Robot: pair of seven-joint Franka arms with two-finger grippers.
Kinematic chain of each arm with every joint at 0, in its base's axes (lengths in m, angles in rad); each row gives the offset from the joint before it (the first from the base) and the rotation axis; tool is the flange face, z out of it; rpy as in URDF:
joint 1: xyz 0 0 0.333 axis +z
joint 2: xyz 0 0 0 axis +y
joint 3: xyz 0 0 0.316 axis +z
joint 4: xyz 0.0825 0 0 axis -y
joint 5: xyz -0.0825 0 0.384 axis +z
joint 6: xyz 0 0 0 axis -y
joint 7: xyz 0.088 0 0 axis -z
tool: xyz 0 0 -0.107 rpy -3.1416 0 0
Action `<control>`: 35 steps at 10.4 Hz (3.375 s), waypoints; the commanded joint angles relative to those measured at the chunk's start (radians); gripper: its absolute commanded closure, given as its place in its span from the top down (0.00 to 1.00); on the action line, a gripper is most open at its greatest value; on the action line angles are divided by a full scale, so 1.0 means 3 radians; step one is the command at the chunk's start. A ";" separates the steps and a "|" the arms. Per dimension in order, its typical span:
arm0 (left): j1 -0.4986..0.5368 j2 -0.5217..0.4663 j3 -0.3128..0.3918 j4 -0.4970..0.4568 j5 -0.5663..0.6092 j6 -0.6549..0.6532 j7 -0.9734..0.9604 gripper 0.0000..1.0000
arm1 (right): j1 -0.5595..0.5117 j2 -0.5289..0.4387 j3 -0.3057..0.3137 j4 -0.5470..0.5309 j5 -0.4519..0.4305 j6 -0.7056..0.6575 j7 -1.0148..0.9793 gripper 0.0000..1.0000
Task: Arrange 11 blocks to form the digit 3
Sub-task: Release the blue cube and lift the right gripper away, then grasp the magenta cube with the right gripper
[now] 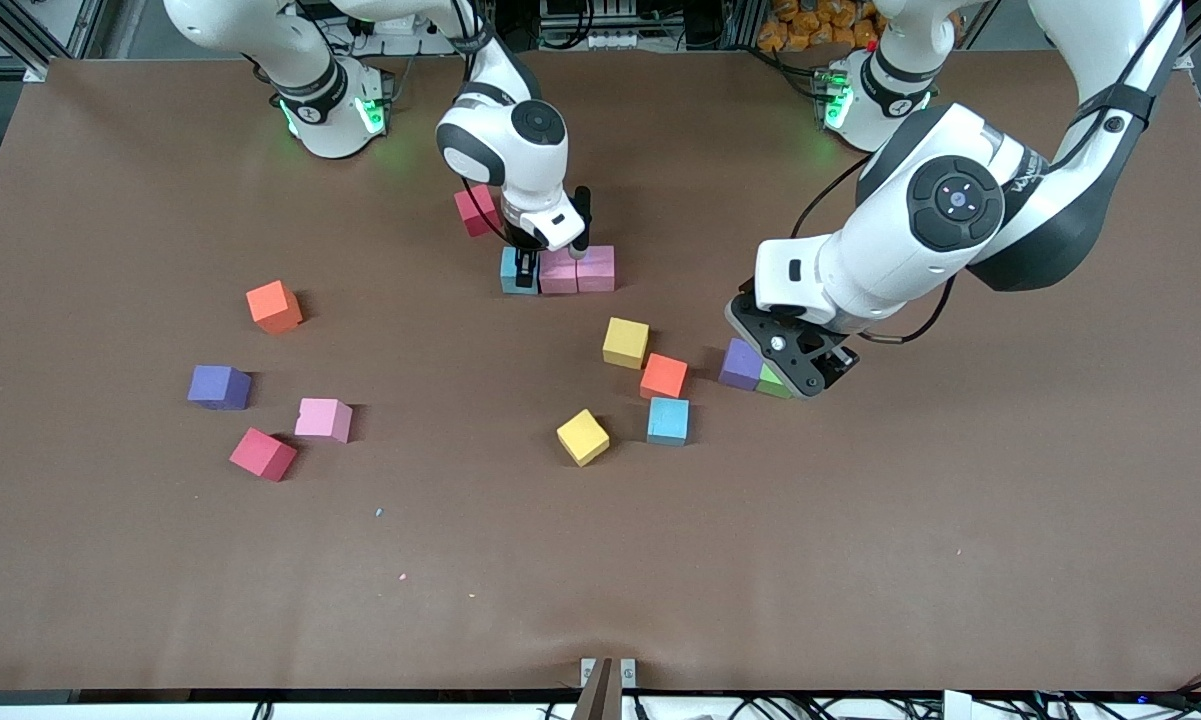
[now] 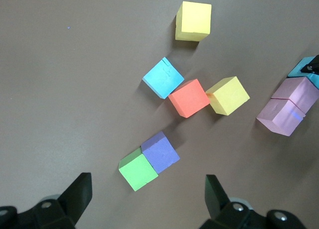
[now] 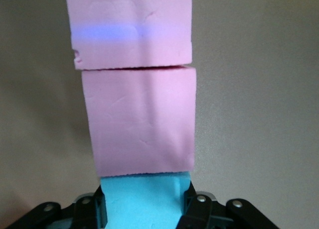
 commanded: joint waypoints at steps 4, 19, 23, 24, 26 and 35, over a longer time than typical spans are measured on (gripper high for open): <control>0.0036 -0.0023 -0.0003 0.0014 -0.0094 -0.0079 0.0082 1.00 | 0.0024 0.0183 0.0029 0.0150 0.0082 0.0024 0.0017 0.39; 0.0098 0.0003 -0.0003 0.0019 -0.0140 -0.0074 0.0062 1.00 | -0.0640 -0.0809 0.0003 -0.0064 0.0966 -0.1526 0.0793 1.00; 0.0113 -0.0023 0.0002 0.0019 -0.0191 -0.0079 0.0042 1.00 | -0.0584 -0.0814 0.0023 -0.0396 0.1345 -0.1307 0.1310 1.00; 0.0118 -0.0023 0.0002 0.0019 -0.0191 -0.0079 0.0057 1.00 | -0.0417 -0.0814 0.0029 -0.0549 0.1467 -0.1063 0.1468 1.00; 0.0123 -0.0028 0.0002 0.0019 -0.0196 -0.0079 0.0072 1.00 | -0.0278 -0.0778 0.0029 -0.0679 0.1519 -0.0836 0.1729 1.00; 0.0164 -0.0028 0.0002 0.0019 -0.0257 -0.0084 0.0087 1.00 | -0.0088 -0.0702 0.0019 -0.0970 0.1519 -0.0447 0.1965 1.00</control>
